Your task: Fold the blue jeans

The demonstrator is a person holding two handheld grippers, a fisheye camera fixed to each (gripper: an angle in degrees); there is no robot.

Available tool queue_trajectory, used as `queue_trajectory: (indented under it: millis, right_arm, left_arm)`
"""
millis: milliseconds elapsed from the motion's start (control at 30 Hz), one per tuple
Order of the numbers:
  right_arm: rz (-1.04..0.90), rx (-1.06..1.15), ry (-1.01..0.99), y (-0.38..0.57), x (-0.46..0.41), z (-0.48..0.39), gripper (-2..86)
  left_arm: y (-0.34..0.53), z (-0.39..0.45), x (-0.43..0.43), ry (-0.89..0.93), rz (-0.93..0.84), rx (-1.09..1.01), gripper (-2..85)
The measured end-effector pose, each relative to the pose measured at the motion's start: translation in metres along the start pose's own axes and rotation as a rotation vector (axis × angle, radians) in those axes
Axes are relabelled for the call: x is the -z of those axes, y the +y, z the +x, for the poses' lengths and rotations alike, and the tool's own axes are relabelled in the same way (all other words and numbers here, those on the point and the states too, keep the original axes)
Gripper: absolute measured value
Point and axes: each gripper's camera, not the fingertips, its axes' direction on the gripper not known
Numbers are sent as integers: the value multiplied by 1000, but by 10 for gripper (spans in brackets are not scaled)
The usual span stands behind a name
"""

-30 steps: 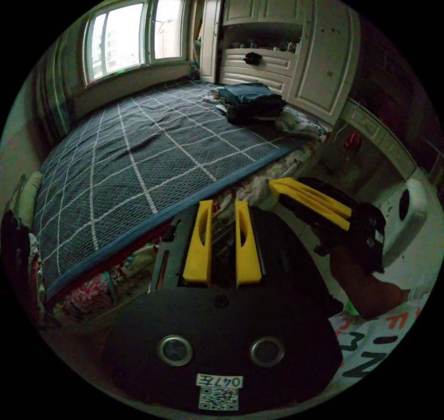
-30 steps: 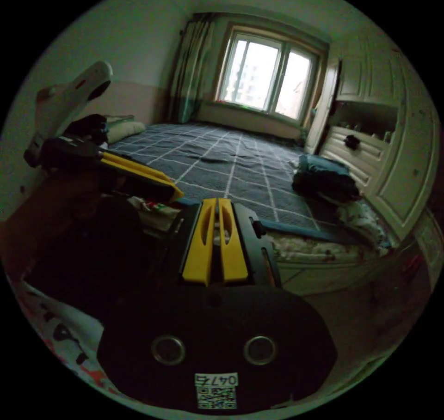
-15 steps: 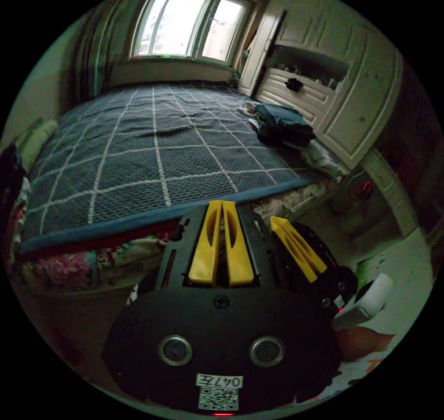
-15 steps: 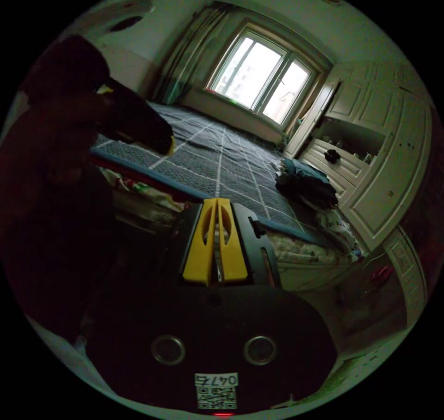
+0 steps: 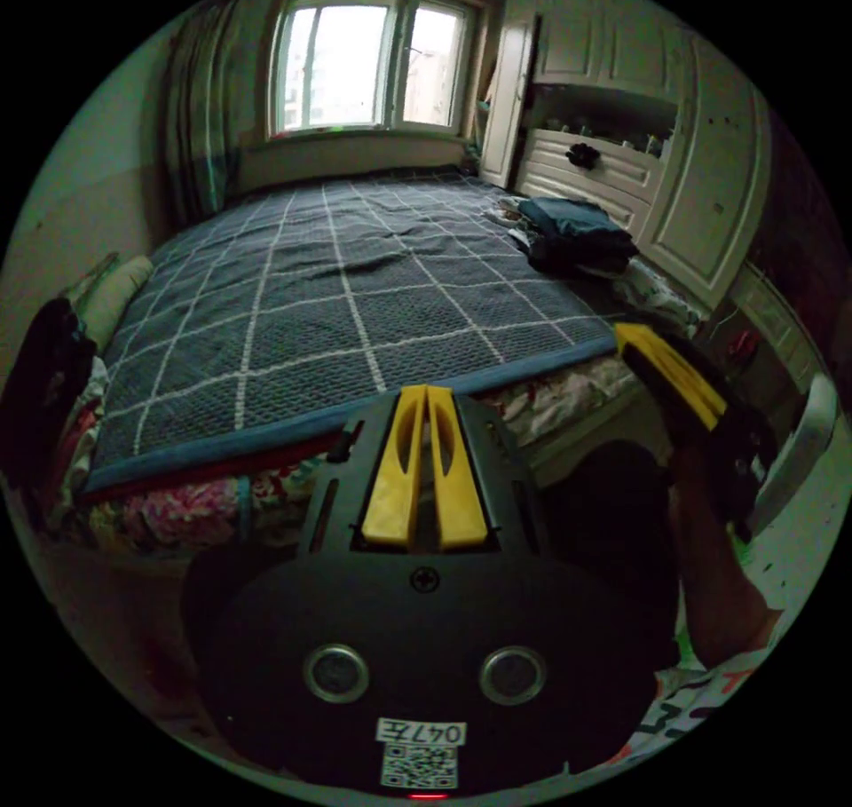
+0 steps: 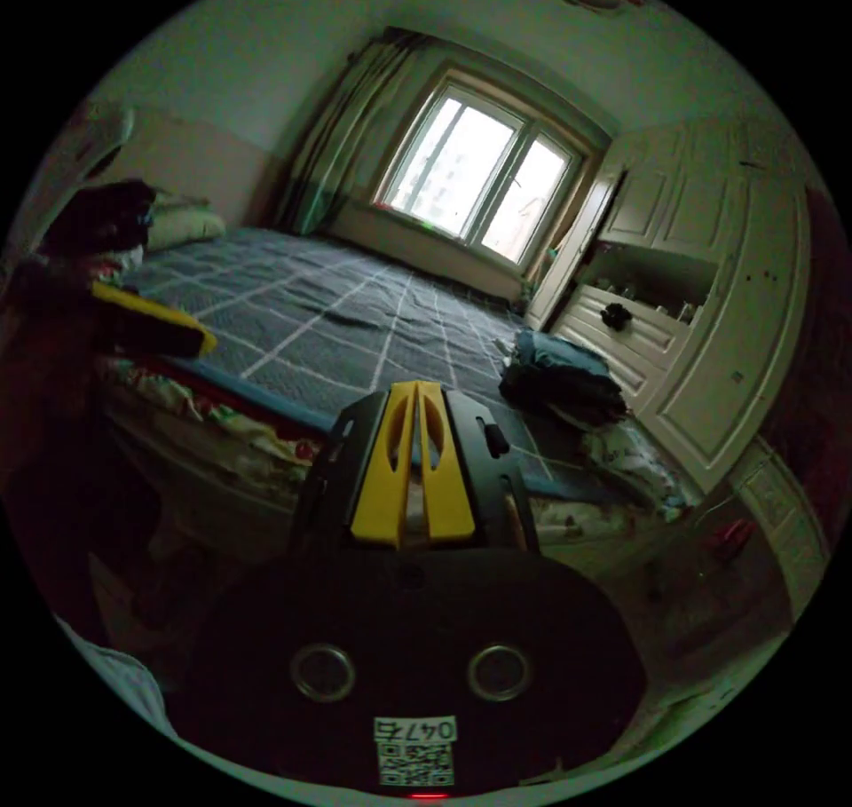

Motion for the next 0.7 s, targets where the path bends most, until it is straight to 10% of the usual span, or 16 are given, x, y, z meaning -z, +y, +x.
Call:
queue_trajectory:
  millis: [467,700]
  right_arm:
    - [146,-89,-295,-12,-221,14,-6]
    - [-164,-74,-559,-39,-313,28,-6]
  left_arm:
    - [-102,-65,-188,67,40,139,-10]
    - [-150,-109,-281,-94,-213,321,-10]
